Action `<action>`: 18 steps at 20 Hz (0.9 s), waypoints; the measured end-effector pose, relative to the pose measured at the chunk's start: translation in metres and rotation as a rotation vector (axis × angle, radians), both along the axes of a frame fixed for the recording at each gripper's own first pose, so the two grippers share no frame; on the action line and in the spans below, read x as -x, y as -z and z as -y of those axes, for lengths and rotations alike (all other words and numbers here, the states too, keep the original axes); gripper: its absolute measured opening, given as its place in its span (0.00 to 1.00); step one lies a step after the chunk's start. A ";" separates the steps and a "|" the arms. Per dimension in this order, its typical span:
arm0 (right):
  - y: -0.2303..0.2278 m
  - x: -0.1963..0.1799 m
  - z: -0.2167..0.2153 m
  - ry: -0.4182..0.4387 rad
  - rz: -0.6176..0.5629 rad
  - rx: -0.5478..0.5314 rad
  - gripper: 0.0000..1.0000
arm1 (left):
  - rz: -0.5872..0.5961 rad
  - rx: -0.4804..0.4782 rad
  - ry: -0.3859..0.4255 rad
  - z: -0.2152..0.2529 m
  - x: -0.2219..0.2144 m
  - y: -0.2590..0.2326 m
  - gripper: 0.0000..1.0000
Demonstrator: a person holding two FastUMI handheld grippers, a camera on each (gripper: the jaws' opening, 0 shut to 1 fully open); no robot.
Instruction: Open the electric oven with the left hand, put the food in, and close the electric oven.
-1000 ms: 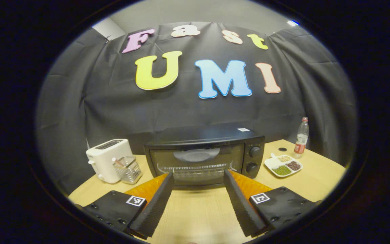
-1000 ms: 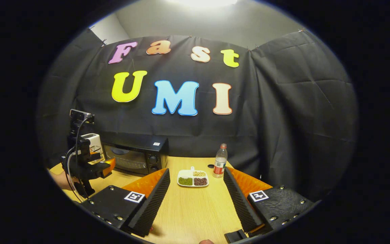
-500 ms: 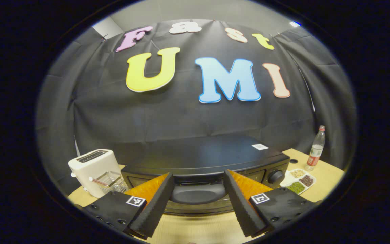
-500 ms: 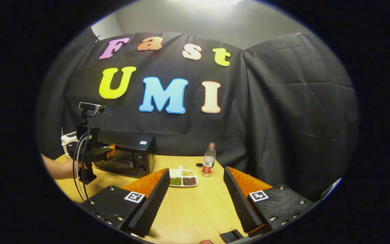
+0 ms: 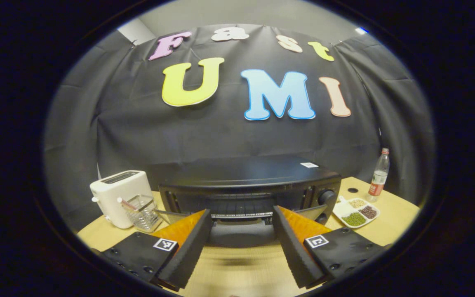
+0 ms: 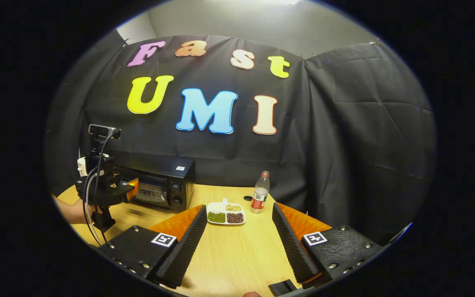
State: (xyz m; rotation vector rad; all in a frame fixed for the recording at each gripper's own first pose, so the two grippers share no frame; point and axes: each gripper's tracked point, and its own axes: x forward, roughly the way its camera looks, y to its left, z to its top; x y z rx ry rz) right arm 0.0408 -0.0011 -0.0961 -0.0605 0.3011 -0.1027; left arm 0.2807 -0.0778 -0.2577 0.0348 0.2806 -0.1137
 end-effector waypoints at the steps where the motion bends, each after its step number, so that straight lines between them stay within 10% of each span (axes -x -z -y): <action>1: 0.000 0.000 -0.002 -0.006 -0.002 0.000 0.96 | -0.011 -0.003 0.002 0.000 0.008 0.005 1.00; 18: 0.002 0.016 -0.025 -0.138 -0.053 0.038 0.96 | -0.206 -0.037 0.015 -0.009 0.090 0.103 0.98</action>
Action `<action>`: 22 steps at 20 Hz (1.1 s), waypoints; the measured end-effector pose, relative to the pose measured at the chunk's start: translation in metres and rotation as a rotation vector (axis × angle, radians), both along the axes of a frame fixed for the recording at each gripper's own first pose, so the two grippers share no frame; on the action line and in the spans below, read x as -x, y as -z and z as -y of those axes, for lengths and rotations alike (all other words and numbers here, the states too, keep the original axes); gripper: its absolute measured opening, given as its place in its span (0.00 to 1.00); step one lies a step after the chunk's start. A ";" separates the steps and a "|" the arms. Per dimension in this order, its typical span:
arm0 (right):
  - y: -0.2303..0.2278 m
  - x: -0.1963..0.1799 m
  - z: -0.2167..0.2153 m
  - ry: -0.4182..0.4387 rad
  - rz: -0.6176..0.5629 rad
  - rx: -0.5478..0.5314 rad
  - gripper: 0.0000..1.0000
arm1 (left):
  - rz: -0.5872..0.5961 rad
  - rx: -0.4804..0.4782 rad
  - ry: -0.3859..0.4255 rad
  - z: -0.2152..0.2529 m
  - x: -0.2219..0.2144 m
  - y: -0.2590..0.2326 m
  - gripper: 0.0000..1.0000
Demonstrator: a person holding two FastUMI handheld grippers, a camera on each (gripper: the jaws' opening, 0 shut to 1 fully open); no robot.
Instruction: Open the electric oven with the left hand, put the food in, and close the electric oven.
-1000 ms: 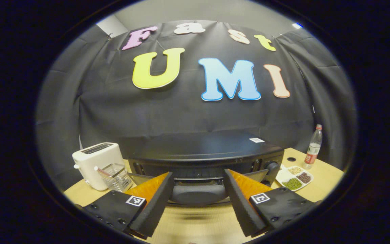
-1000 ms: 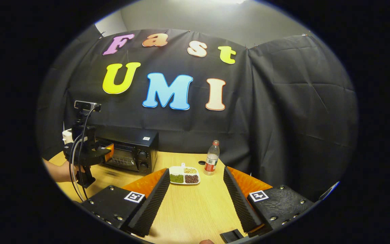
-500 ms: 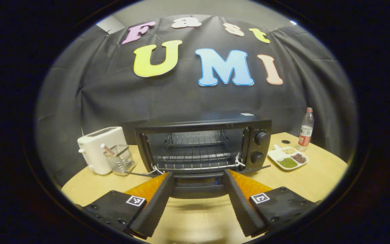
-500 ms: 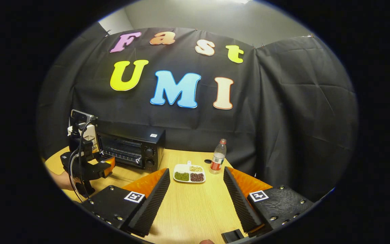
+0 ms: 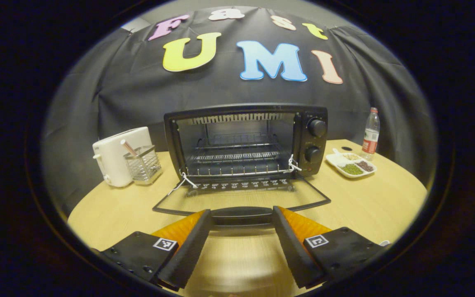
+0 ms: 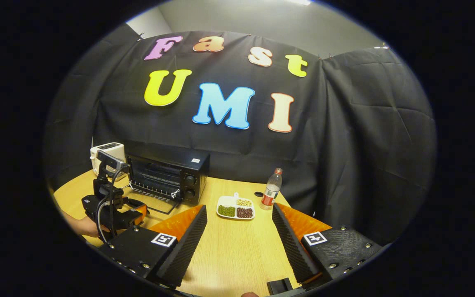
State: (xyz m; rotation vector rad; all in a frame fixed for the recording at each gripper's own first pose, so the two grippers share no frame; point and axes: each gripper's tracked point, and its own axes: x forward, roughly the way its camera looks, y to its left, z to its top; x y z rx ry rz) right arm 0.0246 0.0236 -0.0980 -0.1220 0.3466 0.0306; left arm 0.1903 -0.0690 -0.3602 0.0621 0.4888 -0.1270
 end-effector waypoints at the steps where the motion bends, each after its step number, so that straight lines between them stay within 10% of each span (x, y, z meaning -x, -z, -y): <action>1: 0.001 0.002 -0.005 -0.023 -0.007 -0.005 0.96 | 0.003 -0.001 -0.005 -0.002 0.005 -0.002 0.97; 22: 0.169 0.075 -0.098 -0.336 -0.642 -0.530 0.93 | 0.356 0.043 -0.175 -0.047 0.156 -0.264 0.97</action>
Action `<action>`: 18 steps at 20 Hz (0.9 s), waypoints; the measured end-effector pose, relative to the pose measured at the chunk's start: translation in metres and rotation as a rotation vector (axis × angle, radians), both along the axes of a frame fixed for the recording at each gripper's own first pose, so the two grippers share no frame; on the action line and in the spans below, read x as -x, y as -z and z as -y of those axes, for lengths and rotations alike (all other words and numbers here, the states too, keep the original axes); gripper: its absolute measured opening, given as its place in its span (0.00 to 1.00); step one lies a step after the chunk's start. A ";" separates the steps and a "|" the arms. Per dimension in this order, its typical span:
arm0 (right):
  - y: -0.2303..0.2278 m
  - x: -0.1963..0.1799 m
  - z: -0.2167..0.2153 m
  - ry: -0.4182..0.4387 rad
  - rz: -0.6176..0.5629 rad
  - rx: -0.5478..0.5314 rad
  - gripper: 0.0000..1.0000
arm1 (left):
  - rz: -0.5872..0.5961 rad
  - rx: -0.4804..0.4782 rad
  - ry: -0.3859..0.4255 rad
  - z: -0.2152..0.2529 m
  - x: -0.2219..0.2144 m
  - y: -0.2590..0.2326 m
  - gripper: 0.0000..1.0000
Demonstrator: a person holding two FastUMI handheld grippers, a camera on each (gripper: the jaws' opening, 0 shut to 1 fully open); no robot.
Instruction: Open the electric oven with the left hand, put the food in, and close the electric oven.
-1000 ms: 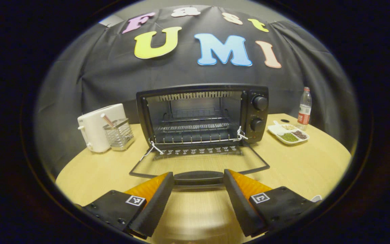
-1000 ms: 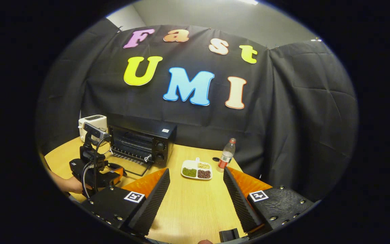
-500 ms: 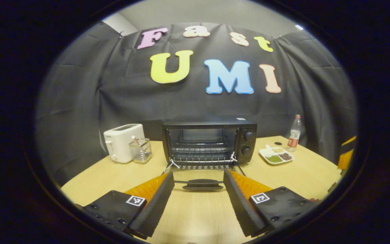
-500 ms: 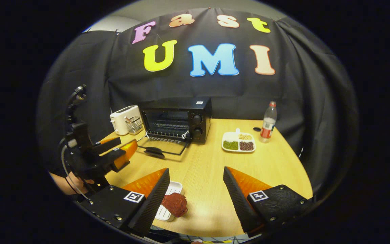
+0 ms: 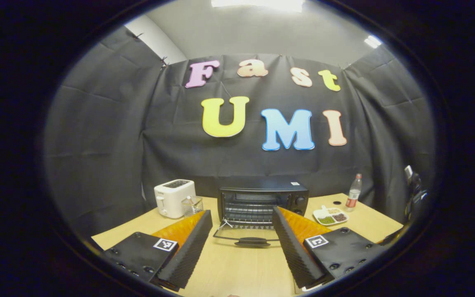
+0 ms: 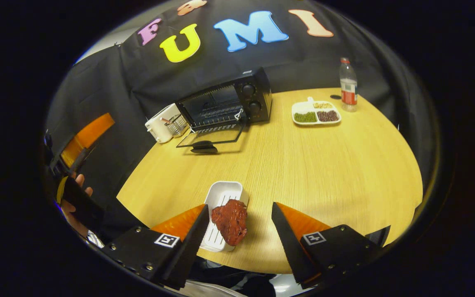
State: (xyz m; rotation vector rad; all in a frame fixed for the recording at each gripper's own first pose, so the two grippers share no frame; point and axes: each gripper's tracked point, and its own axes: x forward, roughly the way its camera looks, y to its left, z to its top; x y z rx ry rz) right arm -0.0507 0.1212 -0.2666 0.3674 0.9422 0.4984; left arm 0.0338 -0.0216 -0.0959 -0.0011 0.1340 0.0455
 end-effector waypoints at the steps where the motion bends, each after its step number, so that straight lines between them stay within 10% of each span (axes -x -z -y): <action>1: 0.002 0.002 -0.004 -0.001 -0.036 -0.029 0.93 | 0.007 -0.010 -0.010 -0.002 0.005 -0.005 1.00; 7: 0.019 0.004 -0.015 0.015 -0.155 -0.114 0.65 | 0.032 -0.019 -0.063 -0.011 0.026 -0.022 1.00; 9: 0.015 -0.003 -0.015 0.024 -0.187 -0.164 0.22 | 0.043 -0.019 -0.069 -0.014 0.027 -0.025 1.00; 11: 0.010 -0.001 -0.017 0.041 -0.170 -0.147 0.02 | 0.046 -0.010 -0.069 -0.020 0.020 -0.025 1.00; 18: -0.045 -0.034 -0.031 0.051 -0.061 -0.137 0.07 | 0.109 0.031 -0.035 -0.045 -0.024 -0.046 0.91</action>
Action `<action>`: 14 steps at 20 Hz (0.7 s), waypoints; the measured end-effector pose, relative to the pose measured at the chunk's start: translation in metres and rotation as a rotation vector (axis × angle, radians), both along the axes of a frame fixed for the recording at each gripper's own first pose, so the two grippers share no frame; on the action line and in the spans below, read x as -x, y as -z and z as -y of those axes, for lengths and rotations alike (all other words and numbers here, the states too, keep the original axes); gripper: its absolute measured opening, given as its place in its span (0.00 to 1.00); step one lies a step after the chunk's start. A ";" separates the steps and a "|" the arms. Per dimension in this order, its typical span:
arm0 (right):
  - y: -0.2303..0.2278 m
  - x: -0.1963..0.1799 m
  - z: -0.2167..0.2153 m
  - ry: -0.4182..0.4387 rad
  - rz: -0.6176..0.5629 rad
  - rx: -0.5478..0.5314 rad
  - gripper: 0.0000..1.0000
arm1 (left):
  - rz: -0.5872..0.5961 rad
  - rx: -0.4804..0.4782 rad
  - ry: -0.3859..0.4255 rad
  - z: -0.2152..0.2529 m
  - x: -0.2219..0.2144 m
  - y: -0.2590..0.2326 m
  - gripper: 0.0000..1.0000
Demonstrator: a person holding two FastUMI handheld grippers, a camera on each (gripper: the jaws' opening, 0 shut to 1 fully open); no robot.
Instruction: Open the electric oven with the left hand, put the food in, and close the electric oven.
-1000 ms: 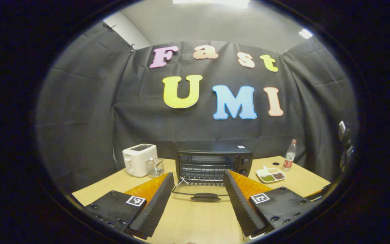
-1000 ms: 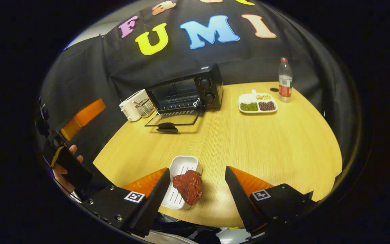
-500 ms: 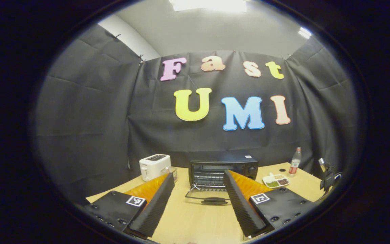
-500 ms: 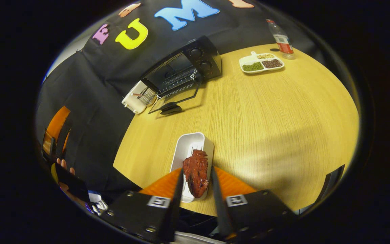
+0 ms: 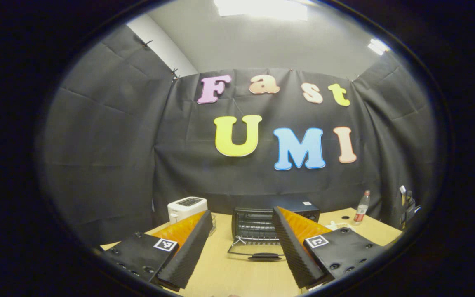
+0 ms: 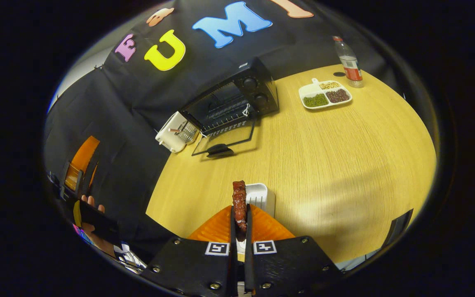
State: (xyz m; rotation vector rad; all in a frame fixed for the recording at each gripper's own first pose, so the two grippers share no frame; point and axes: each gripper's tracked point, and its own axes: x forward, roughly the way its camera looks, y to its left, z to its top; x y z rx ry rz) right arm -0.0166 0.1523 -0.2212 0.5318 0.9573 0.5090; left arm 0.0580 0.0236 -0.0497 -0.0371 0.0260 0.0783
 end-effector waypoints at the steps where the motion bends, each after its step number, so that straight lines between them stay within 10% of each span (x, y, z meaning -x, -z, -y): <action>1: -0.007 -0.010 -0.006 0.012 0.014 -0.009 0.07 | 0.005 0.006 0.006 -0.003 -0.005 0.002 1.00; 14: -0.037 -0.151 -0.103 0.163 0.148 -0.089 0.07 | 0.010 0.010 0.037 -0.071 -0.068 0.016 1.00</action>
